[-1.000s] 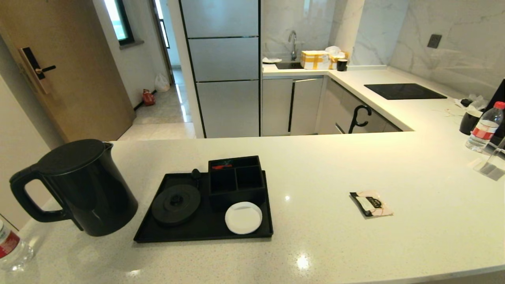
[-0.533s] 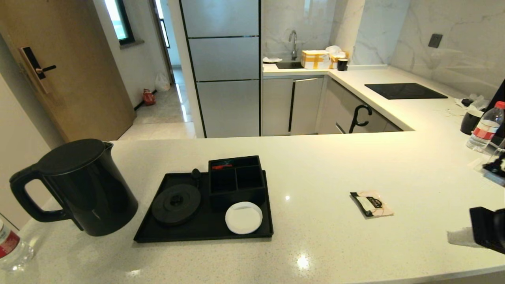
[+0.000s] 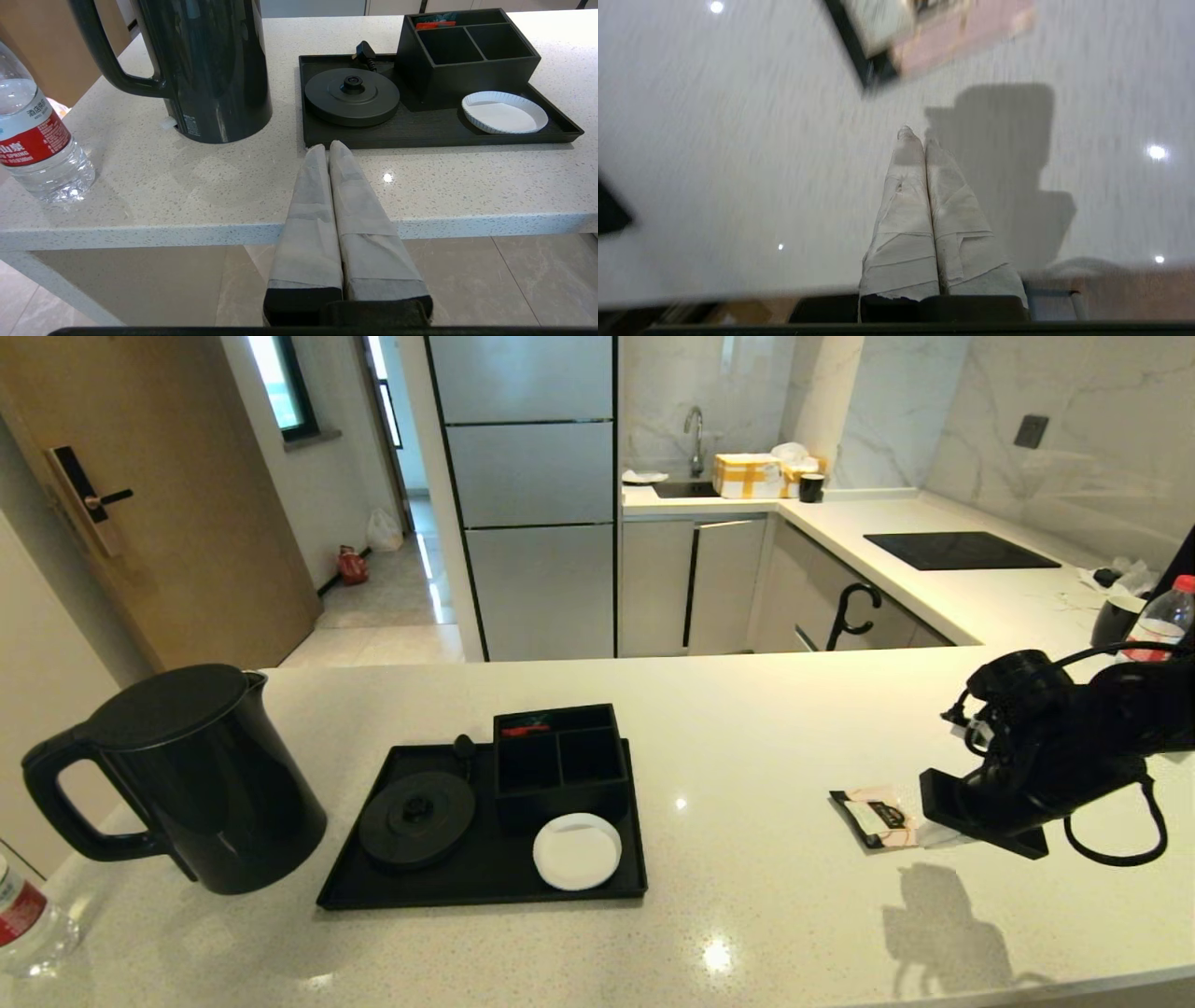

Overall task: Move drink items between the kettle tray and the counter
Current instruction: Return the tea bag to its original position

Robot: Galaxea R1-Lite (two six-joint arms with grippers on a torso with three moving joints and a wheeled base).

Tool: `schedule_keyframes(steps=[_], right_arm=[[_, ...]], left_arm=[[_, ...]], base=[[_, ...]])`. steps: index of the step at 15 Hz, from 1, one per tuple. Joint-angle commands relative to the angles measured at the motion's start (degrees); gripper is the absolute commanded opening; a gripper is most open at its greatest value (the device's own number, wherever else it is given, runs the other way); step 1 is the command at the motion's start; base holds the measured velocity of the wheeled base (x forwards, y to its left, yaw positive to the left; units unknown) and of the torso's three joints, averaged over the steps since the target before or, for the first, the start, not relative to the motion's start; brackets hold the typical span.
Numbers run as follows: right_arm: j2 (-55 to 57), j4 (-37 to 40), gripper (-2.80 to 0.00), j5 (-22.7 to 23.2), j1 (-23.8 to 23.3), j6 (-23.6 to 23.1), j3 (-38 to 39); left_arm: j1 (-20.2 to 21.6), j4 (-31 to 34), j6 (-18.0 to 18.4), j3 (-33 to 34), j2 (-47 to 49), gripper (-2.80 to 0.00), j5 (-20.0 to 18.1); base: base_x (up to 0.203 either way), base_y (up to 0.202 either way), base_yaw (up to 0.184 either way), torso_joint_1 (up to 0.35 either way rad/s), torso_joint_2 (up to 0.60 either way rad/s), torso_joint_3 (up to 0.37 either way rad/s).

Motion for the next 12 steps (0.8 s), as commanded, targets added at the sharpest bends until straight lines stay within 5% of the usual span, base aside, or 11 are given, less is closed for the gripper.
schedule_keyframes(steps=[1,2,12], right_arm=[[7.14,-1.99,-2.8,-2.69,-0.35,0.26,-2.22],[7.23,-4.68,0.0,-4.02,-0.83,0.35,-1.84],[5.41,-6.53,0.0,-4.2,-2.93,0.27,-0.44]], left_arm=[[0.01,0.0,0.04,0.0,-0.09,-2.8,0.0],[0.01,0.0,0.04,0.0,-0.09,-2.8,0.0],[0.01,0.0,-0.04,0.0,-0.09,-2.8,0.0]], base=[[0.0,0.0,0.0,0.0,0.0,0.0],[0.0,0.0,0.0,0.0,0.0,0.0],[0.0,0.0,0.0,0.0,0.0,0.0]])
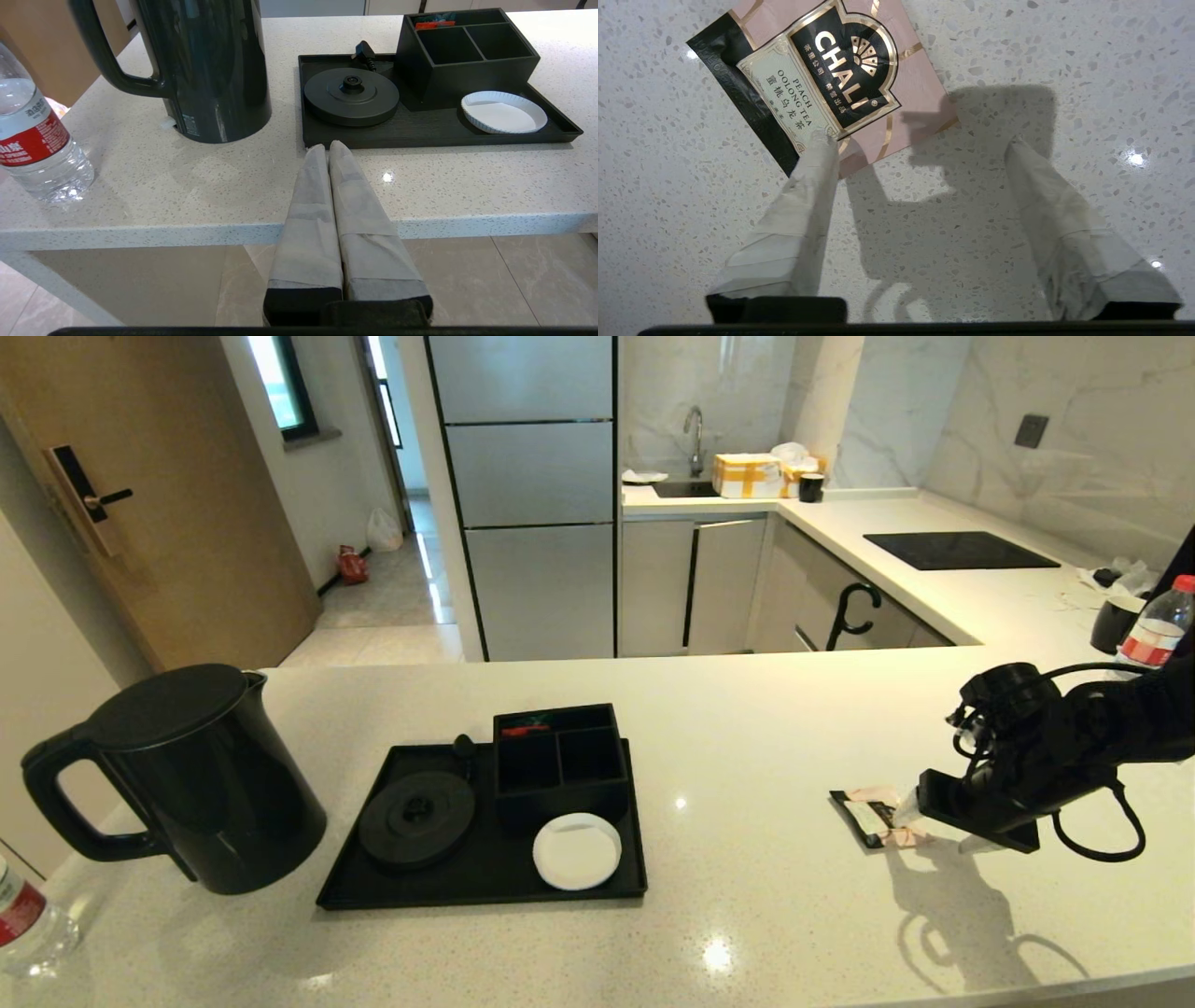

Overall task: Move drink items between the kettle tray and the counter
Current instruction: Return the tea bag to its original position

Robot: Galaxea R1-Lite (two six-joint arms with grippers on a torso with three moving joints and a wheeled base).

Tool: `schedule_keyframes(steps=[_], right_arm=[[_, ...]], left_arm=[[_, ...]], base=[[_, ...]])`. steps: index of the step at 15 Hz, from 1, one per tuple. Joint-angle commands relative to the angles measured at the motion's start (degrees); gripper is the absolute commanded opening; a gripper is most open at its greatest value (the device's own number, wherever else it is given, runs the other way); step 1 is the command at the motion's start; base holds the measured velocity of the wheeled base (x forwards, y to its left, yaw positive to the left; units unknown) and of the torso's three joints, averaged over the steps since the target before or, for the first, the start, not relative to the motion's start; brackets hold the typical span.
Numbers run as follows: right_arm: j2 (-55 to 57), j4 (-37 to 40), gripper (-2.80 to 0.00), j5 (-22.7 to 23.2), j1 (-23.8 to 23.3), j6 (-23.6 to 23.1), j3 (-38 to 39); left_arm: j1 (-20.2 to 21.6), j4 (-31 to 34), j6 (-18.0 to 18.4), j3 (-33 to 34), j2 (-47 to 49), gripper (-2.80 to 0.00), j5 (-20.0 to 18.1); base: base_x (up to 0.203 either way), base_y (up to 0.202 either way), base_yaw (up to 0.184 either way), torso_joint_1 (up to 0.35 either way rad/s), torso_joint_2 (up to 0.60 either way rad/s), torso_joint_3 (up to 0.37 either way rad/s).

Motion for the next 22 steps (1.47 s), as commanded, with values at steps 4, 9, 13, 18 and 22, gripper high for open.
schedule_keyframes(steps=[4,9,13,18,22], right_arm=[[2.45,-2.12,0.0,-0.17,0.26,0.12,0.42],[3.52,-8.86,0.0,-0.51,2.4,2.37,-1.55],[5.34,-8.62,0.0,-4.11,4.26,2.11,-3.68],[6.47,-7.24,0.0,-7.02,6.45,-0.91,-5.15],[6.86,-5.56,0.0,-7.19,7.7,-0.94,-5.99]], left_arm=[[0.01,0.0,0.05,0.0,-0.09,-2.8,0.01],[0.01,0.0,0.05,0.0,-0.09,-2.8,0.01],[0.01,0.0,0.05,0.0,-0.09,-2.8,0.01],[0.01,0.0,0.05,0.0,-0.09,-2.8,0.01],[0.01,0.0,0.05,0.0,-0.09,-2.8,0.01]], base=[[0.0,0.0,0.0,0.0,0.0,0.0],[0.0,0.0,0.0,0.0,0.0,0.0],[0.0,0.0,0.0,0.0,0.0,0.0],[0.0,0.0,0.0,0.0,0.0,0.0],[0.0,0.0,0.0,0.0,0.0,0.0]])
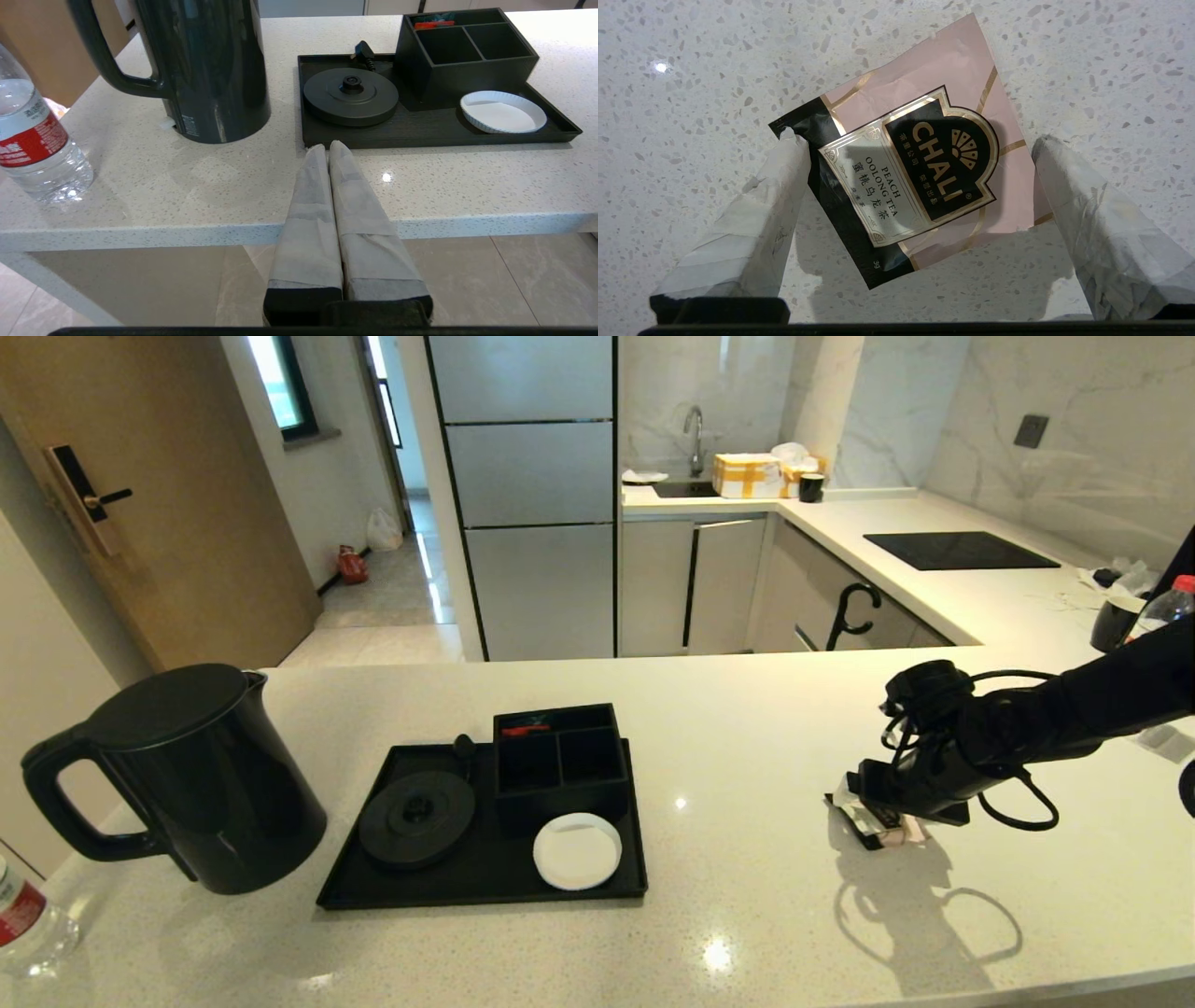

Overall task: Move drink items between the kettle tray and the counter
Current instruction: Return the tea bag to its original position

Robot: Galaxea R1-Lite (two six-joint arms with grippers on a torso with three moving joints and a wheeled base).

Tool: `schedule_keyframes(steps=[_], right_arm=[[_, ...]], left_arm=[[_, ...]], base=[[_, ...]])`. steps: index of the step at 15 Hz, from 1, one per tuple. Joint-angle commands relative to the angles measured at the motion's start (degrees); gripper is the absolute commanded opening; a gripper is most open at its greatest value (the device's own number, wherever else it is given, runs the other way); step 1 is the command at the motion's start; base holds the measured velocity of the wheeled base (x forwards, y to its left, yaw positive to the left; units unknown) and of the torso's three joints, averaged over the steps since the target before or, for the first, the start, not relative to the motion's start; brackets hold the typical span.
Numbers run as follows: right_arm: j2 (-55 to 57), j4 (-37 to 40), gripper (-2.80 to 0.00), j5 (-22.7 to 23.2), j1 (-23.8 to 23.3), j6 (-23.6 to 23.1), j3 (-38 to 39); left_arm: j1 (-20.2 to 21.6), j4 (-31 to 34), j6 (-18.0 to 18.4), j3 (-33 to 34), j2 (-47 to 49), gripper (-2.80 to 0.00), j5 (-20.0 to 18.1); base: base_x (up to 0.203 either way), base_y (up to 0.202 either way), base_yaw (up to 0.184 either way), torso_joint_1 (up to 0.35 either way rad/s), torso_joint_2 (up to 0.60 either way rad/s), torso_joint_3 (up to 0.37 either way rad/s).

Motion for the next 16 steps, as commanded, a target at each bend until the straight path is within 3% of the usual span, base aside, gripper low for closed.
schedule_keyframes(steps=[1,5,8,16], right_arm=[[0.25,0.11,0.0,0.03,0.32,0.11,0.01],[0.88,0.07,0.0,-0.17,0.23,0.08,1.03],[2.26,-0.47,0.0,-4.83,0.23,-1.28,2.09],[0.95,-2.79,0.0,-5.06,0.23,-1.56,3.96]], left_arm=[[0.01,0.02,-0.07,0.0,-0.09,-2.8,0.01],[0.01,0.02,0.02,0.0,-0.09,-2.8,0.01],[0.01,0.02,-0.02,0.0,-0.09,-2.8,0.01],[0.01,0.02,-0.07,0.0,-0.09,-2.8,0.01]], base=[[0.0,0.0,0.0,0.0,0.0,0.0],[0.0,0.0,0.0,0.0,0.0,0.0],[0.0,0.0,0.0,0.0,0.0,0.0],[0.0,0.0,0.0,0.0,0.0,0.0]])
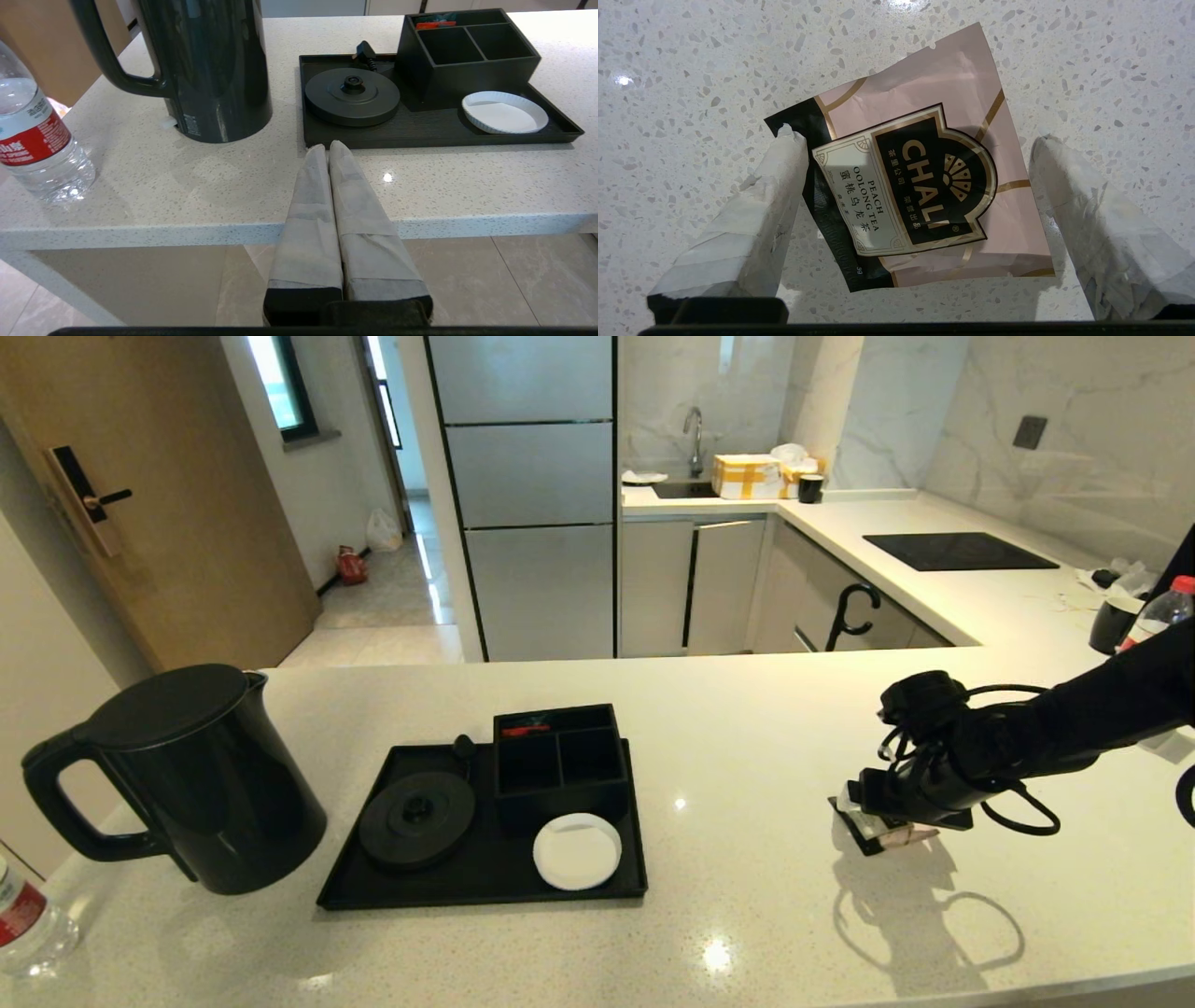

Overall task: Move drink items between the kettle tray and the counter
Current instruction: Return the tea bag to its original position

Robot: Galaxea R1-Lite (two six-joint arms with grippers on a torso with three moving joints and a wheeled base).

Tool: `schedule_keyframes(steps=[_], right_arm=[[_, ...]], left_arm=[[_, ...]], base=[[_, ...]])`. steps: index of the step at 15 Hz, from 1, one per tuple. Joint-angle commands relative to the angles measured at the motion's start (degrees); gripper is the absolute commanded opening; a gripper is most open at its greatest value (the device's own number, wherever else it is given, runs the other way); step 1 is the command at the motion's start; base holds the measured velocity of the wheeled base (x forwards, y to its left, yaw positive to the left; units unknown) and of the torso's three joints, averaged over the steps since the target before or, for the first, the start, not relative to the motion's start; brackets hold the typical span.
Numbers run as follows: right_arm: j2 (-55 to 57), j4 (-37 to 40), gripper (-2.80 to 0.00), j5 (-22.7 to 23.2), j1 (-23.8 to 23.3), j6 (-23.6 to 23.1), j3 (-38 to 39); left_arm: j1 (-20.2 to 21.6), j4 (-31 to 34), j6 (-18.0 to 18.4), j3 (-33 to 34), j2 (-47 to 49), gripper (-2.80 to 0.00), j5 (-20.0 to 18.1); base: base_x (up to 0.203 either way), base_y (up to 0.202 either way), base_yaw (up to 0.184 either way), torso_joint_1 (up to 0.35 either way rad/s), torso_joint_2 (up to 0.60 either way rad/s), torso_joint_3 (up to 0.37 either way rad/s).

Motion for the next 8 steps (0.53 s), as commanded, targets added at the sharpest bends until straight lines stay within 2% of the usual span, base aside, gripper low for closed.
schedule_keyframes(steps=[1,8], right_arm=[[0.41,0.13,0.0,-0.06,0.0,0.14,0.28],[-0.03,-1.12,0.0,0.05,0.0,0.22,0.5]], left_arm=[[0.01,0.02,0.04,0.0,-0.09,-2.8,0.01],[0.01,0.02,0.04,0.0,-0.09,-2.8,0.01]], base=[[0.0,0.0,0.0,0.0,0.0,0.0],[0.0,0.0,0.0,0.0,0.0,0.0]])
